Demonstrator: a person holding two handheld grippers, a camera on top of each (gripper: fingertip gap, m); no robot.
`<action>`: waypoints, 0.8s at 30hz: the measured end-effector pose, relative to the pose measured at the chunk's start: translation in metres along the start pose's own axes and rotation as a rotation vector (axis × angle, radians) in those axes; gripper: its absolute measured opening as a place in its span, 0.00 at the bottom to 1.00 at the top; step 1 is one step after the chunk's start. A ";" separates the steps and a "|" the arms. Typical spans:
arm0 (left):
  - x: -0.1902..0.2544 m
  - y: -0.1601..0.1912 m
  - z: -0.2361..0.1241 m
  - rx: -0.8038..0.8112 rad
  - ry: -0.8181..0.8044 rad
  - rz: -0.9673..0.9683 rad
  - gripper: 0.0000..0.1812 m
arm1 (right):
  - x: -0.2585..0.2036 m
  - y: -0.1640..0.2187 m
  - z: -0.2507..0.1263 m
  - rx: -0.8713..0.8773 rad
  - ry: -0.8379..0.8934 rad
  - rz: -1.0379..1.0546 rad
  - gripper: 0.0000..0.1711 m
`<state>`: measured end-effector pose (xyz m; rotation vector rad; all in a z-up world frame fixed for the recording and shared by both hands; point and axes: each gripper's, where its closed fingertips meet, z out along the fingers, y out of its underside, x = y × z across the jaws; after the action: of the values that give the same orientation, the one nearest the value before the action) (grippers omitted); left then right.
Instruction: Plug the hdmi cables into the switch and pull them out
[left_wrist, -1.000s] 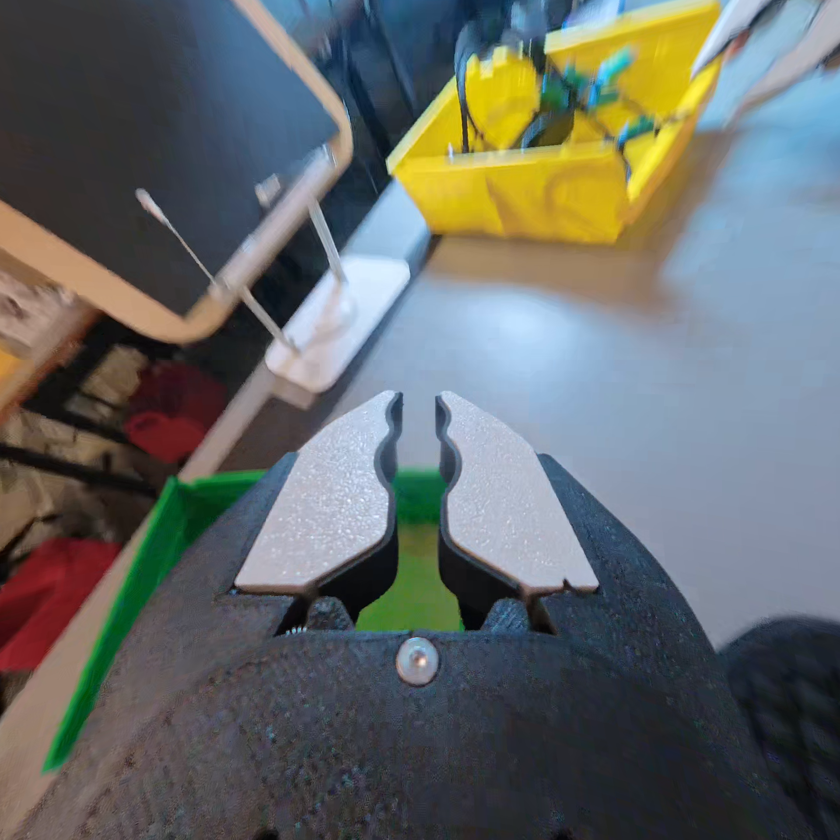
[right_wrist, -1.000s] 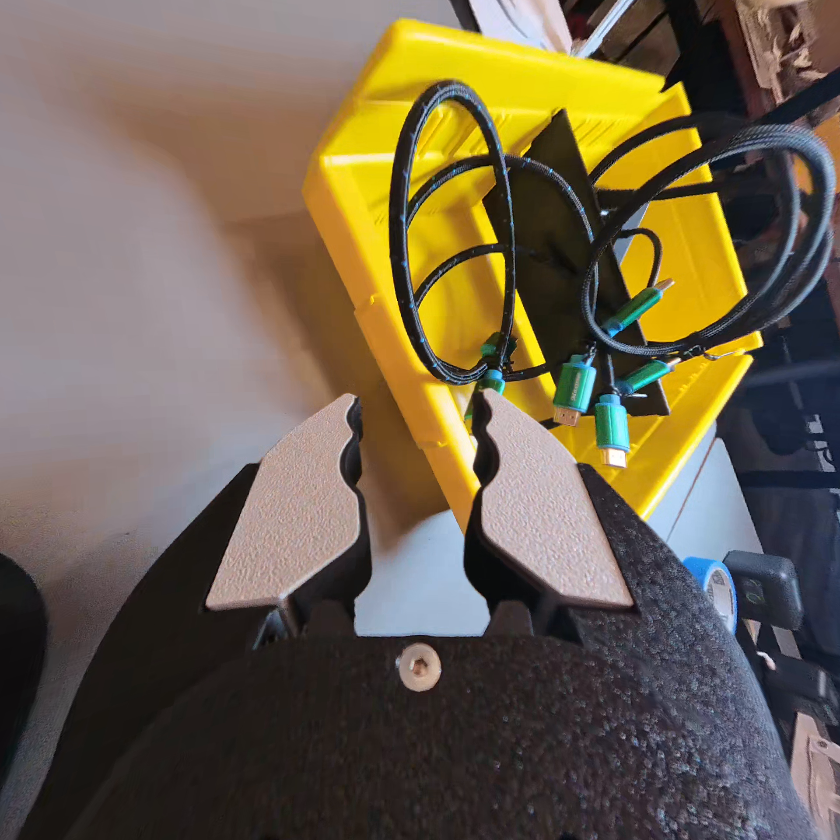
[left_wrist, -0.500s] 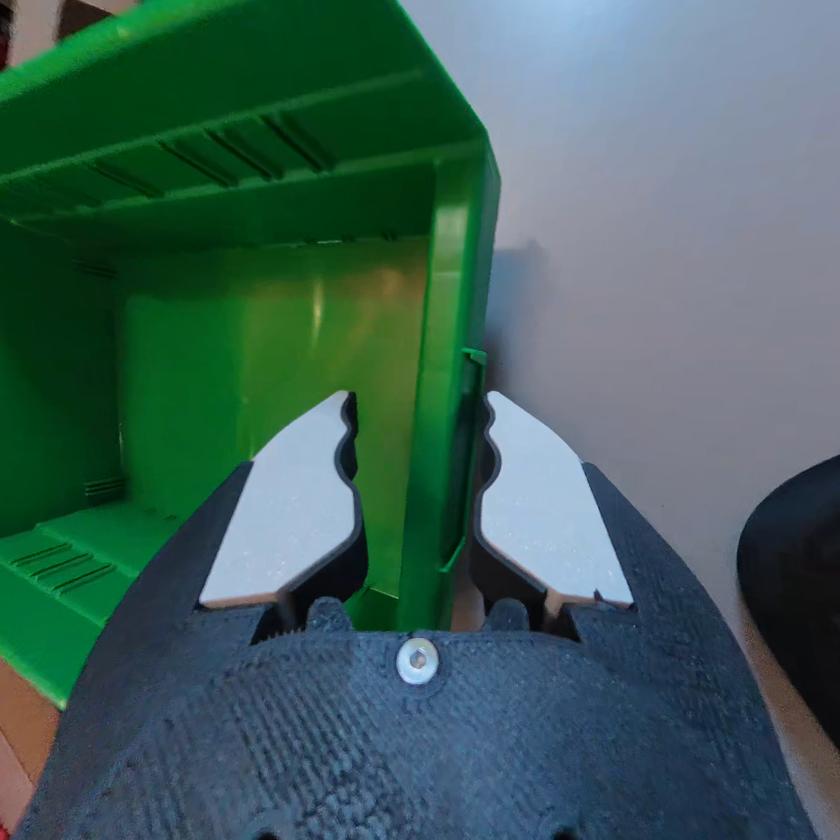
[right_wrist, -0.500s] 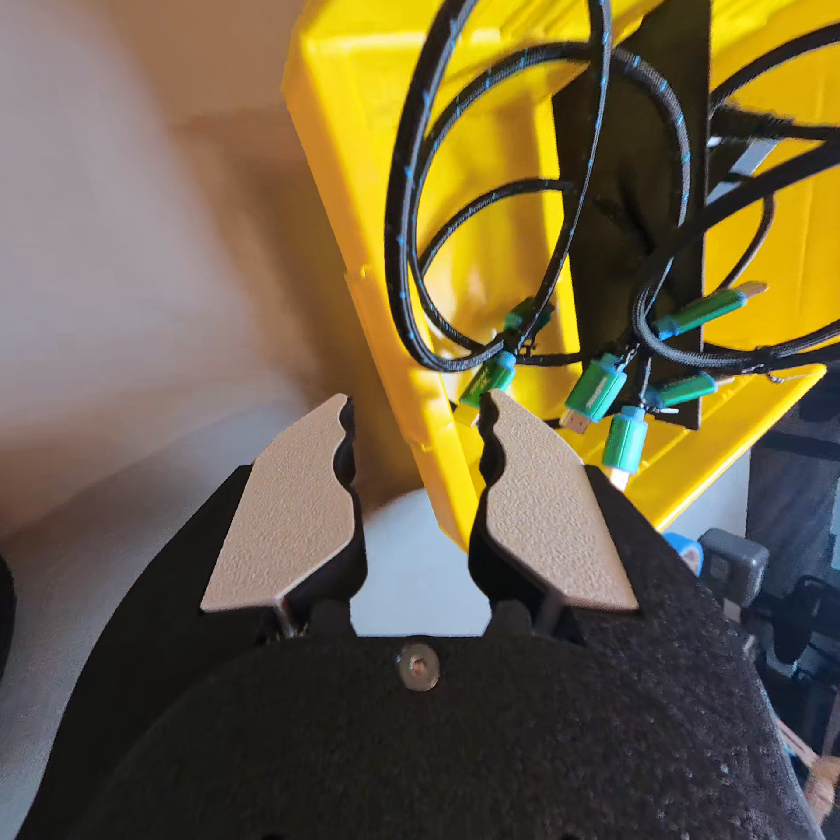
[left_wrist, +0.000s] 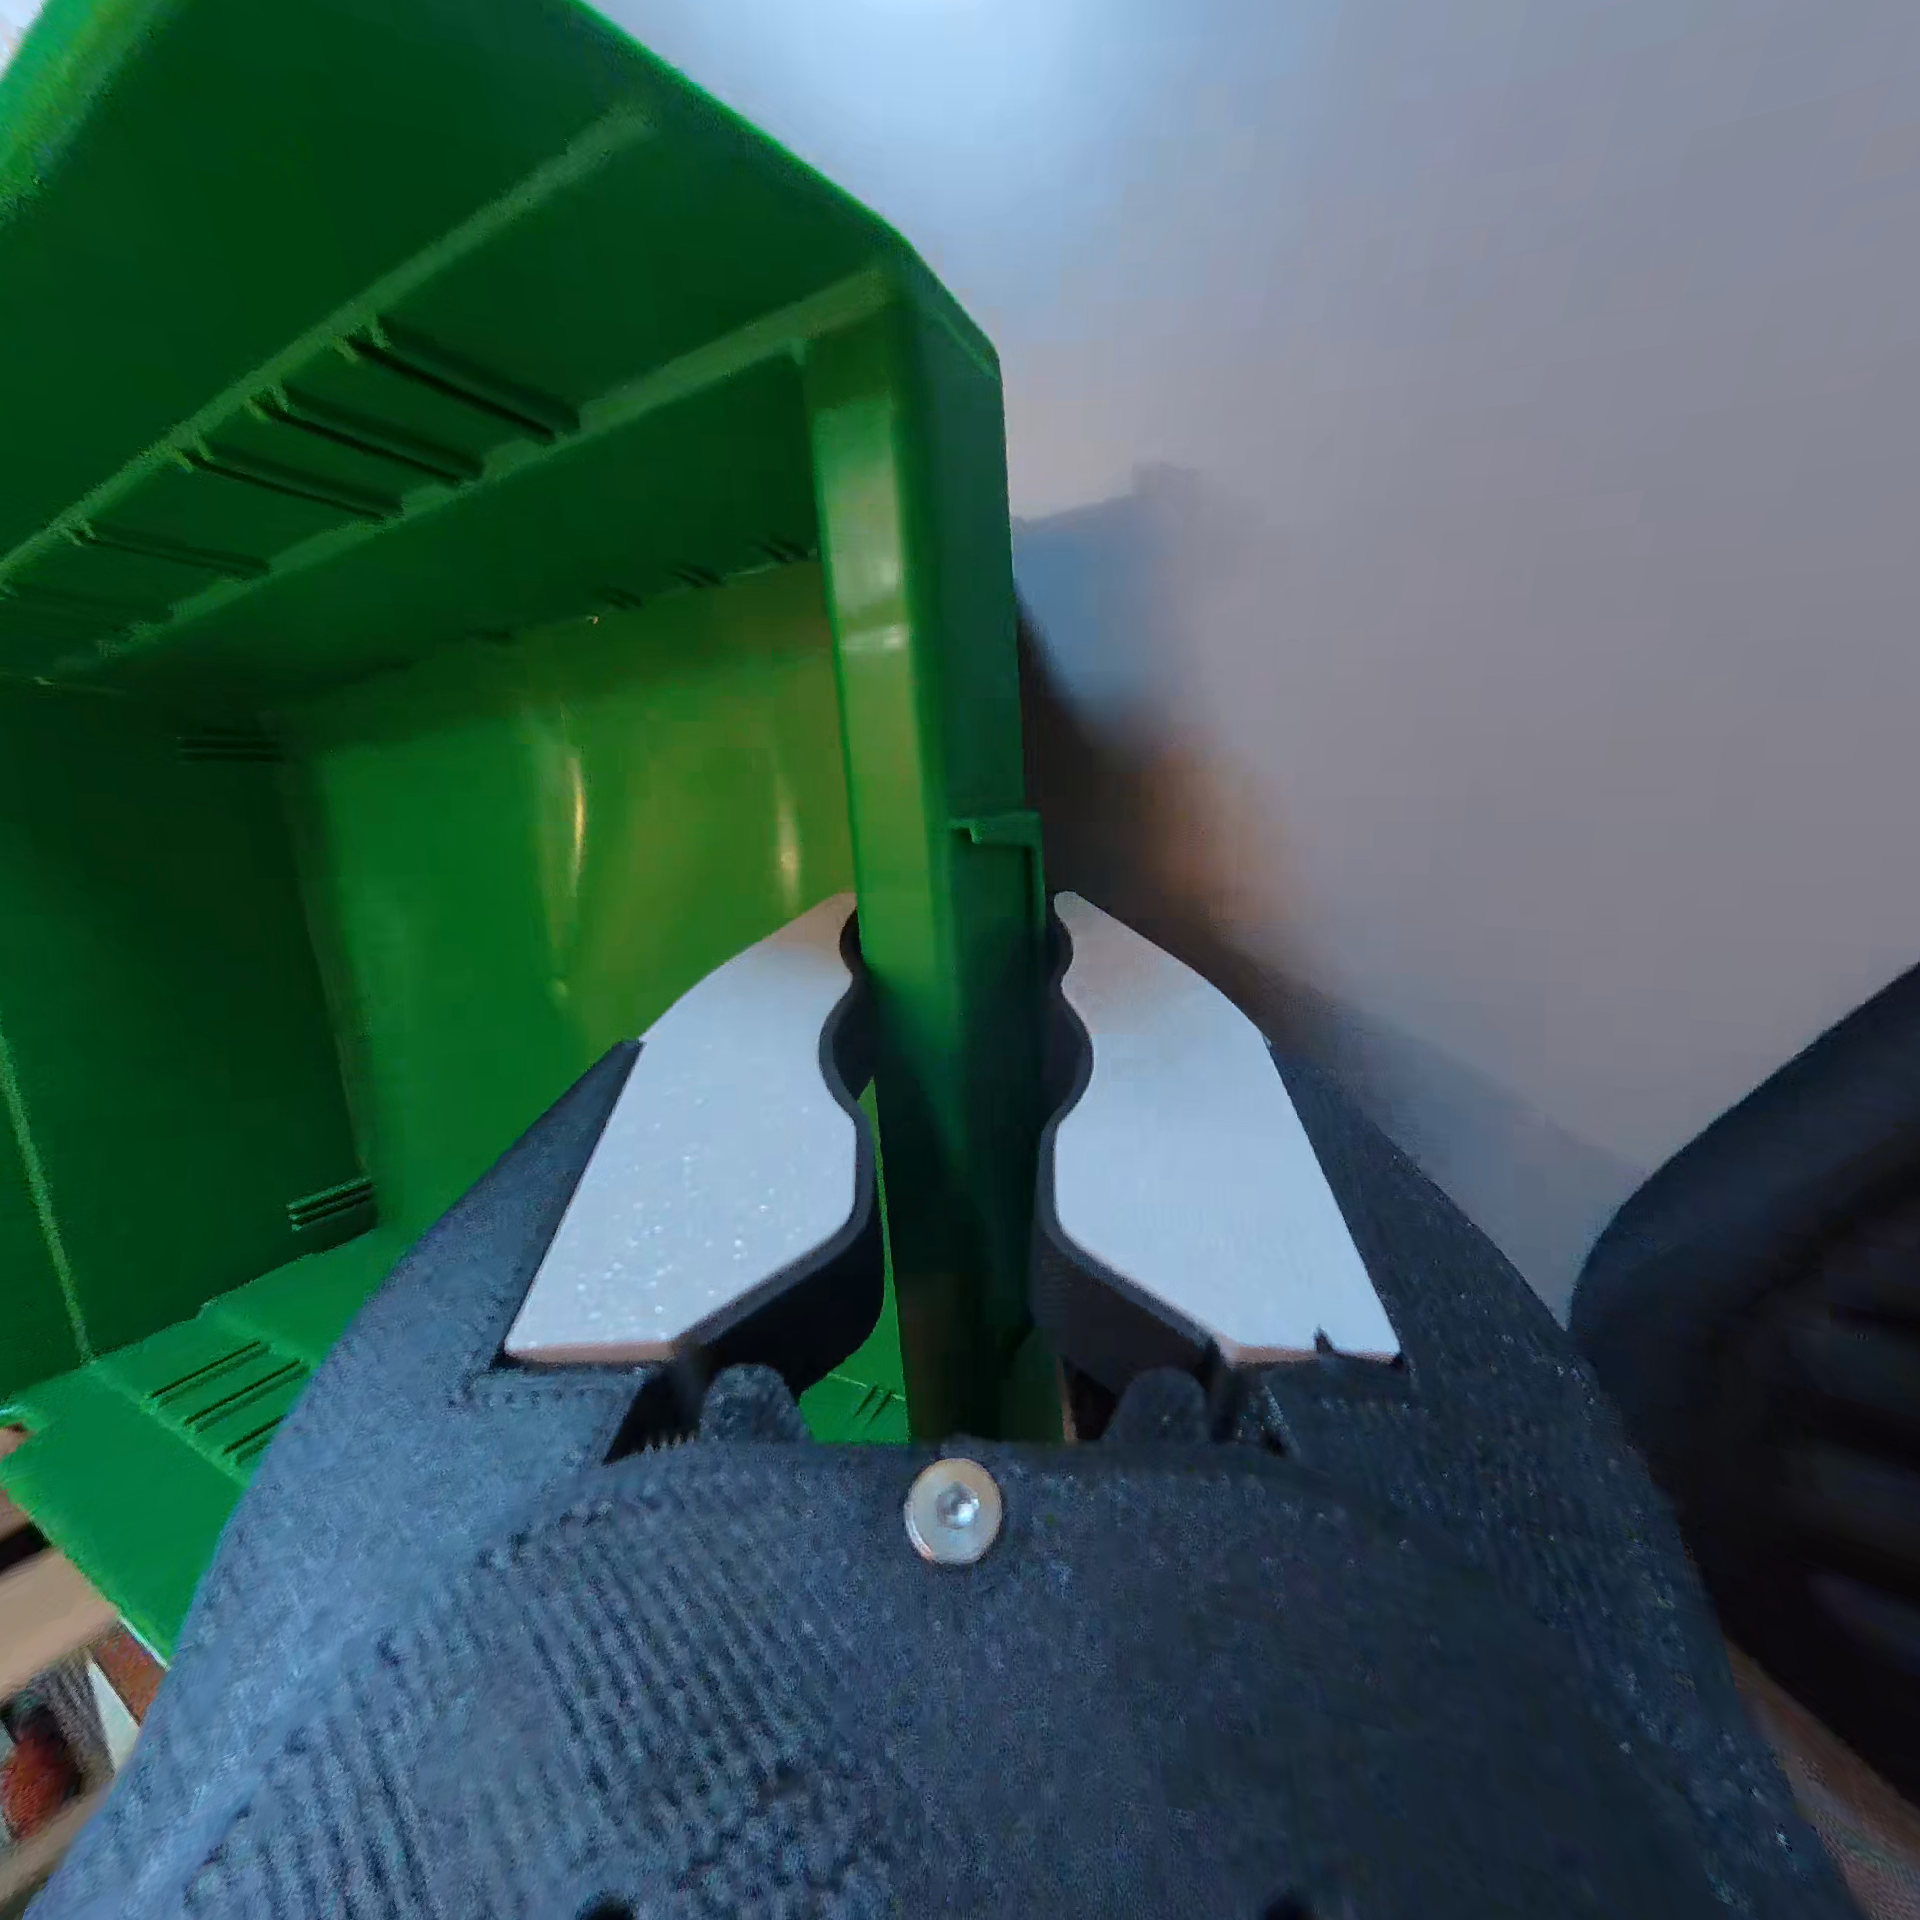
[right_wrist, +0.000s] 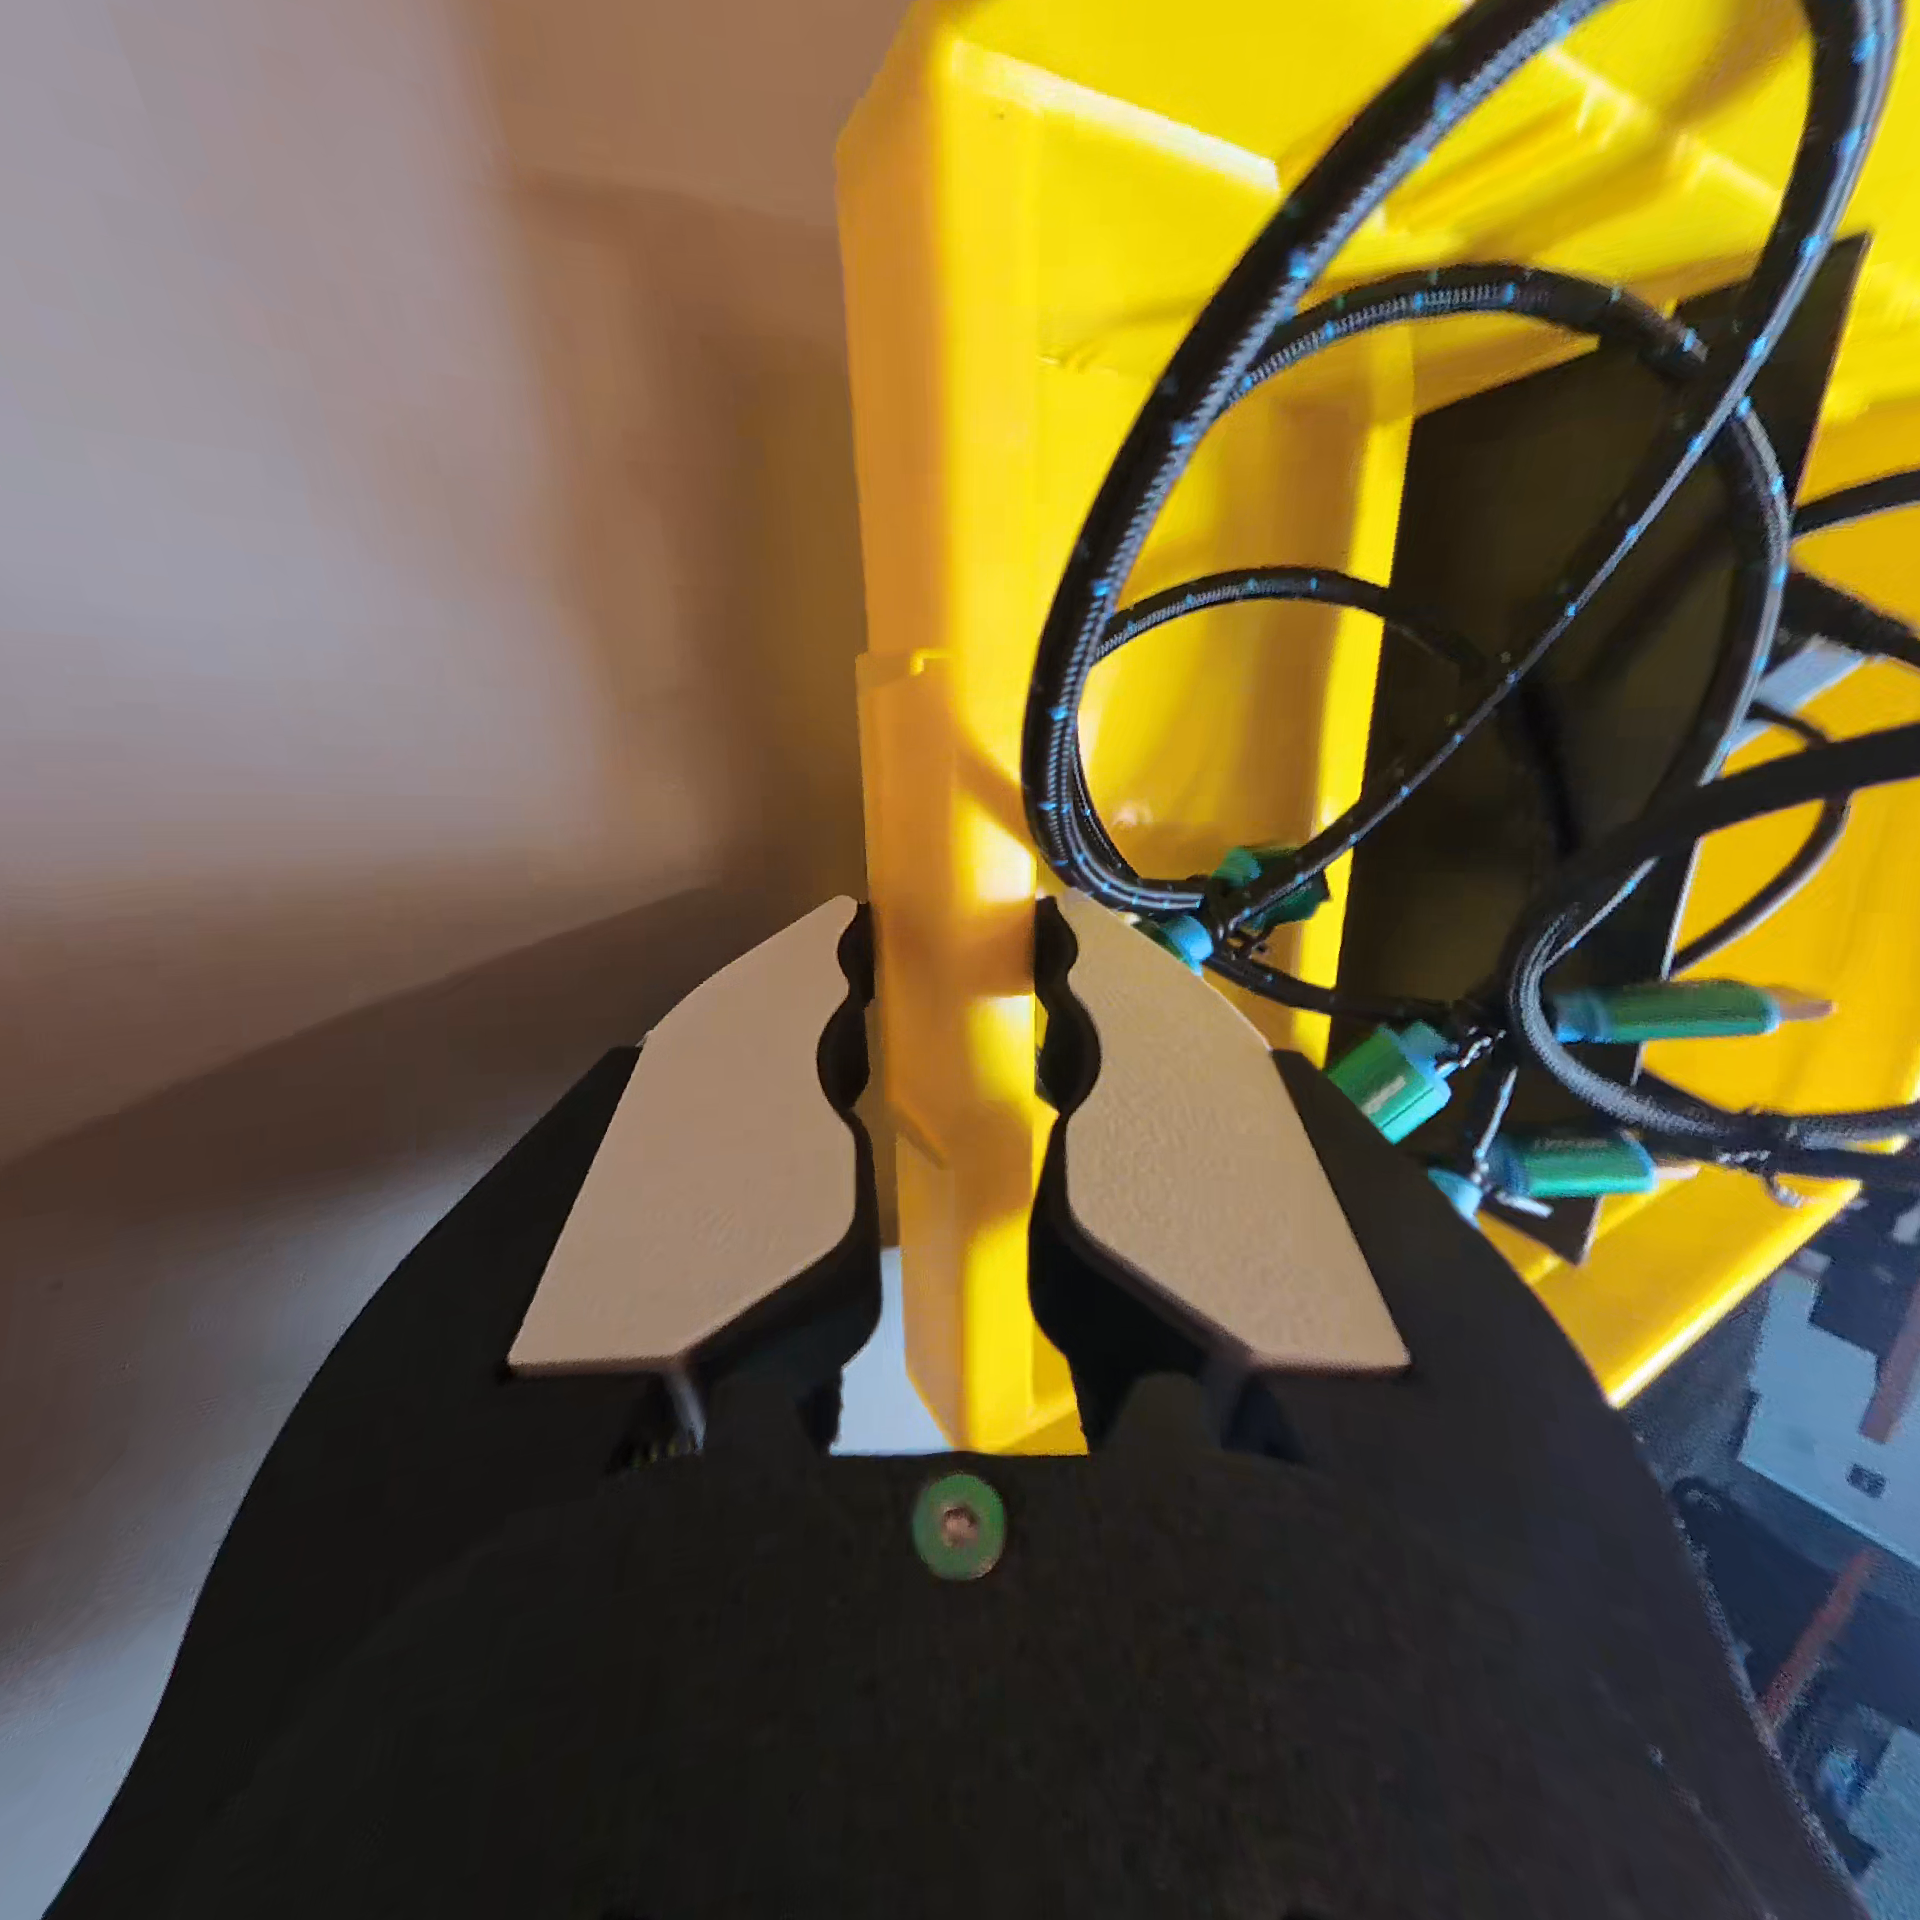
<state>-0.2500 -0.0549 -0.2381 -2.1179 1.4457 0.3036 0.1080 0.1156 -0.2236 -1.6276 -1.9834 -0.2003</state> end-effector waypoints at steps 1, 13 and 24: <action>0.003 -0.010 0.001 0.024 0.000 0.024 0.17 | -0.004 -0.005 -0.001 0.007 0.009 -0.020 0.17; -0.012 -0.124 -0.050 0.502 -0.099 -0.186 0.17 | -0.113 -0.078 -0.073 0.308 0.085 -0.114 0.18; 0.062 -0.227 -0.049 0.740 0.104 -0.719 0.21 | -0.079 0.004 -0.167 0.822 0.152 1.040 0.28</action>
<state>-0.0248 -0.0701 -0.1563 -1.8563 0.5972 -0.5402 0.1740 -0.0268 -0.1253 -1.7156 -0.7060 0.7505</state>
